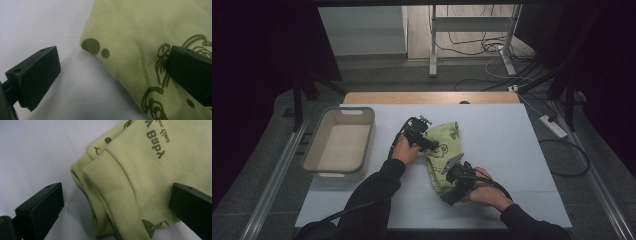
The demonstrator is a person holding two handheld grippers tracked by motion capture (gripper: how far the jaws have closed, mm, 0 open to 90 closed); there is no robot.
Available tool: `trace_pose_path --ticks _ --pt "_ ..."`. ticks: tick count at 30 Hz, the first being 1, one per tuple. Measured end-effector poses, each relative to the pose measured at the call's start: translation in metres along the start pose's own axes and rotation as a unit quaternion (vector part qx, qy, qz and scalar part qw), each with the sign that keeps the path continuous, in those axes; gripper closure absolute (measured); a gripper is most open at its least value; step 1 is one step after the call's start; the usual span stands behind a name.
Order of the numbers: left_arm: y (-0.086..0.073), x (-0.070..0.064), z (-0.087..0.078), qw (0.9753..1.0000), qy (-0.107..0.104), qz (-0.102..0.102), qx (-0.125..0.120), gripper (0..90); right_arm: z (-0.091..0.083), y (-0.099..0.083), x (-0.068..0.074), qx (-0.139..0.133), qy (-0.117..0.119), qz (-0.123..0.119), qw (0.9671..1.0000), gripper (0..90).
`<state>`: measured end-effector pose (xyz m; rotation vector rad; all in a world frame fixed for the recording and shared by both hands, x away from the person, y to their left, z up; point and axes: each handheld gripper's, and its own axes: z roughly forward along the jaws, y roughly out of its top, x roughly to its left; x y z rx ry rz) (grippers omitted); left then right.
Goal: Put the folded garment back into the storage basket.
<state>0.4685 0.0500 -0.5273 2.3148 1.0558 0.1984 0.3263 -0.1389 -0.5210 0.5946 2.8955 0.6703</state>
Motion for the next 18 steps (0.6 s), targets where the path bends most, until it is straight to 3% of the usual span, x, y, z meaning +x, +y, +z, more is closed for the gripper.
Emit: trace_pose_path --ticks 1,4,7,8,9,10,13,14,15,18 --pt "0.000 0.001 0.000 1.0000 -0.005 -0.002 0.003 0.0 0.000 0.000 0.002 0.003 -0.015 -0.012 0.9998 3.1" --pt "-0.001 0.002 0.002 0.9996 -0.025 -0.006 0.008 0.5 0.000 -0.001 0.002 0.003 -0.017 -0.013 0.9998 4.5" --pt "-0.002 0.001 0.000 0.9995 -0.031 0.000 0.008 4.0 -0.001 -0.001 0.000 -0.004 -0.020 -0.010 0.9998 9.9" --pt "-0.001 0.001 -0.001 0.9992 -0.038 0.005 0.007 13.6 -0.004 -0.001 -0.003 -0.006 -0.021 -0.006 0.9998 17.5" --pt "-0.001 0.000 -0.003 0.9988 -0.047 0.010 0.009 13.6 -0.004 -0.001 -0.003 -0.006 -0.021 -0.006 0.9998 17.5" --pt "0.000 -0.001 -0.004 0.9984 -0.053 0.013 0.011 24.4 -0.005 -0.001 -0.006 -0.012 -0.021 -0.002 0.9997 26.1" --pt "0.000 -0.002 -0.006 0.9977 -0.066 0.010 0.015 30.7 -0.007 -0.001 -0.009 -0.013 -0.021 -0.002 0.9997 33.0" --pt "0.000 -0.003 -0.006 0.9974 -0.070 0.008 0.014 37.9 -0.009 0.000 -0.011 -0.010 -0.023 0.002 0.9997 40.1" --pt "-0.001 -0.003 -0.006 0.9971 -0.075 0.006 0.012 37.9 -0.009 0.000 -0.011 -0.010 -0.023 0.002 0.9997 40.1" --pt "-0.002 -0.004 -0.007 0.9953 -0.097 -0.001 0.008 52.6 -0.009 0.000 -0.015 -0.014 -0.028 0.009 0.9995 52.2"
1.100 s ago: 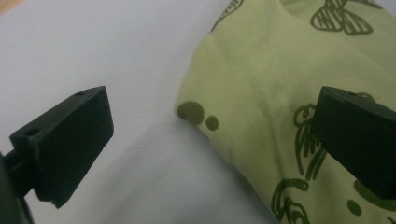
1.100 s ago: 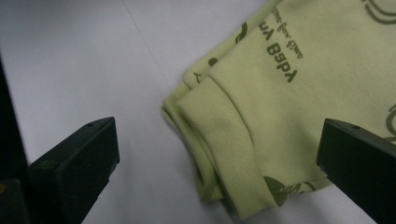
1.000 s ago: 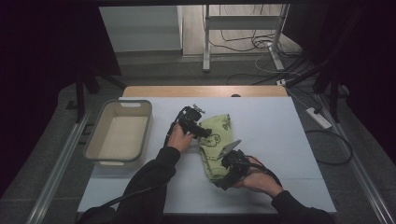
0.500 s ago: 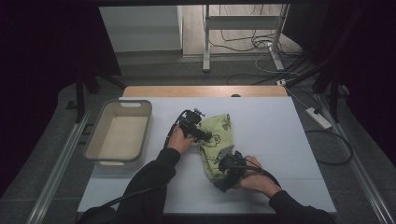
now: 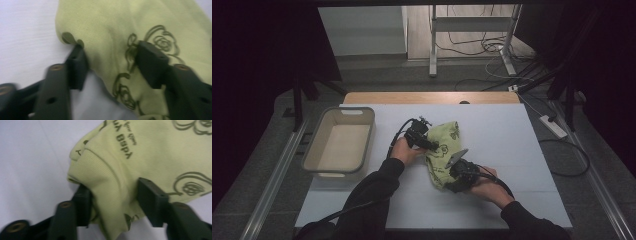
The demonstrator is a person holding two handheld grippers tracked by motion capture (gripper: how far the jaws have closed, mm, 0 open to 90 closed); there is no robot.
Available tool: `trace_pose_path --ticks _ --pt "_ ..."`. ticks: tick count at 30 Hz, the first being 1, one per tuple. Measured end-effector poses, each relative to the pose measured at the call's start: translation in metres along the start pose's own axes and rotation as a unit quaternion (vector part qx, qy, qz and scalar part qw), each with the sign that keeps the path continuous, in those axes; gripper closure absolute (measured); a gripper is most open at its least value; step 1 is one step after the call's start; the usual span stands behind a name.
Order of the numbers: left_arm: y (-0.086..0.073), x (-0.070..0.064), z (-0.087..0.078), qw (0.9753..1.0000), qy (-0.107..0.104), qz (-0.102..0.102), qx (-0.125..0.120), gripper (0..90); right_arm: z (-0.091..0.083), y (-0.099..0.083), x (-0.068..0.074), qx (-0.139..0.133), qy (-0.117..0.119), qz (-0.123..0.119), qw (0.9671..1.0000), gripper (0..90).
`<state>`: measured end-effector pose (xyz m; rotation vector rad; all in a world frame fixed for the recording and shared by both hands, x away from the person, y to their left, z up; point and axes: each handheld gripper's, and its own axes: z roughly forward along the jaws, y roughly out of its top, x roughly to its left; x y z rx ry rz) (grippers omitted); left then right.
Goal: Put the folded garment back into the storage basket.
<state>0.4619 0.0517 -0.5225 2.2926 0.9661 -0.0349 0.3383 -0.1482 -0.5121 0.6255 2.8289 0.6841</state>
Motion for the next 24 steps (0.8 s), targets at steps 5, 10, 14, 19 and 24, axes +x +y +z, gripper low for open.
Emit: trace_pose_path --ticks 5,10,14,19,24 --pt "0.000 -0.004 -0.002 1.0000 0.006 0.005 -0.003 67.6 -0.001 0.002 -0.008 0.002 -0.004 0.011 0.9999 69.7" --pt "0.000 -0.008 -0.002 0.9998 0.018 0.008 -0.008 71.5 -0.001 0.004 -0.016 0.005 0.021 0.036 0.9991 74.1" --pt "-0.002 -0.010 -0.002 0.9996 0.023 0.006 -0.015 71.7 -0.002 0.003 -0.018 0.003 0.031 0.040 0.9987 75.1" --pt "-0.001 -0.015 -0.004 0.9987 0.041 0.024 -0.015 72.9 -0.003 0.005 -0.016 0.003 0.032 0.041 0.9986 76.8" --pt "0.002 -0.021 -0.007 0.9970 0.061 0.044 -0.017 73.0 -0.005 0.006 -0.014 -0.003 0.035 0.046 0.9983 76.9"
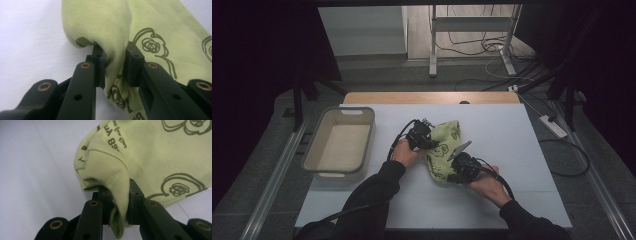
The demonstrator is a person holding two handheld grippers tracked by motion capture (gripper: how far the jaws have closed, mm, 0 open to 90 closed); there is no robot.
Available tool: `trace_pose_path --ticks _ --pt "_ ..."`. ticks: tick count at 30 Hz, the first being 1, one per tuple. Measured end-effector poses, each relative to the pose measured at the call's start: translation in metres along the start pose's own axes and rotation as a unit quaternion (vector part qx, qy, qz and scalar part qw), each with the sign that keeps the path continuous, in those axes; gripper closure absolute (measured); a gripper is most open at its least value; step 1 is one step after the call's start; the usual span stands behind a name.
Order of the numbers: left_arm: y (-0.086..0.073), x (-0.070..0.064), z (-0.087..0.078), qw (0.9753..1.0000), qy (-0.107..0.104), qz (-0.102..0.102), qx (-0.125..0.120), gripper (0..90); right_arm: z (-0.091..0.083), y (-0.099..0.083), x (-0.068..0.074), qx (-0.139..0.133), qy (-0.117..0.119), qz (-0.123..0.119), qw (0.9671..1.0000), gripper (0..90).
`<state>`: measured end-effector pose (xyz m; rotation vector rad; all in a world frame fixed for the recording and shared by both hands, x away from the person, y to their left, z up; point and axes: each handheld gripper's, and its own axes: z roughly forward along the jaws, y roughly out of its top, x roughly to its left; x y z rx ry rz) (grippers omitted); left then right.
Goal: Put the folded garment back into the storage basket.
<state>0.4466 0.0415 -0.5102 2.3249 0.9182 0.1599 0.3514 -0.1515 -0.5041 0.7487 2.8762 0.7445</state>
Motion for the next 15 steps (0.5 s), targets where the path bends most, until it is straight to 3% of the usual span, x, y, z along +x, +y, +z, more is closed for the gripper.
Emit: trace_pose_path --ticks 15 --pt "0.005 -0.008 -0.023 0.9989 0.035 0.029 -0.006 73.1 -0.021 0.008 0.010 -0.050 0.014 0.005 0.9986 77.2"
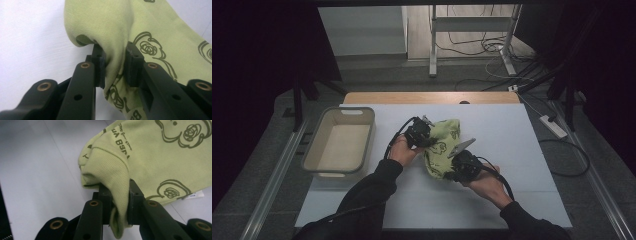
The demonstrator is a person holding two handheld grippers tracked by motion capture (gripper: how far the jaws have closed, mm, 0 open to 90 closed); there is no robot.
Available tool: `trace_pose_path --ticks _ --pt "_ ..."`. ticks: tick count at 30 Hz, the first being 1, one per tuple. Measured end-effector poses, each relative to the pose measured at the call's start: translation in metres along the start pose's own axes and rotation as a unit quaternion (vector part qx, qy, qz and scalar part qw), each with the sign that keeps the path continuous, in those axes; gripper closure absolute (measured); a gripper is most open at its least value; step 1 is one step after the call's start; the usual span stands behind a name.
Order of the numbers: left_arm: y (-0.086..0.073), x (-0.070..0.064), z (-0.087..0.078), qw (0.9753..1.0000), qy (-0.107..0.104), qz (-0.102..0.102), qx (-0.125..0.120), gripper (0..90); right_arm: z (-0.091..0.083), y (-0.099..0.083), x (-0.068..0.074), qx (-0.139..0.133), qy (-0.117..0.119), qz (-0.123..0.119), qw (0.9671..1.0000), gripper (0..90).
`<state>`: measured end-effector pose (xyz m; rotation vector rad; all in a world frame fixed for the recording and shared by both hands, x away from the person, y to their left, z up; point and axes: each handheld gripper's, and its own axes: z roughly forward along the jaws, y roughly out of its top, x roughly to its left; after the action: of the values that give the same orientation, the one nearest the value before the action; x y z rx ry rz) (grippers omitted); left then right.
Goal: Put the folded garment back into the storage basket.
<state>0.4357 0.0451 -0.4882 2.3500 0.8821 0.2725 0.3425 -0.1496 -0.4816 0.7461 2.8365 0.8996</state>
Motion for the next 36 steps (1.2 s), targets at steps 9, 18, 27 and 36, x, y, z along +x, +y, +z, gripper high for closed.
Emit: trace_pose_path --ticks 9,18,27,36 --pt "0.000 -0.004 -0.019 0.9998 0.014 0.003 -0.014 73.1 -0.012 0.006 0.008 -0.029 0.006 -0.005 0.9995 77.2" --pt "-0.002 -0.005 -0.034 0.9995 0.024 0.004 -0.018 73.1 -0.018 0.013 0.016 -0.045 0.013 -0.012 0.9988 77.2" --pt "-0.005 -0.004 -0.049 0.9992 0.036 0.007 -0.019 73.0 -0.022 0.021 0.023 -0.060 0.022 -0.020 0.9977 77.2" --pt "-0.009 -0.003 -0.065 0.9984 0.052 0.010 -0.022 73.0 -0.023 0.031 0.030 -0.069 0.038 -0.020 0.9967 77.2"
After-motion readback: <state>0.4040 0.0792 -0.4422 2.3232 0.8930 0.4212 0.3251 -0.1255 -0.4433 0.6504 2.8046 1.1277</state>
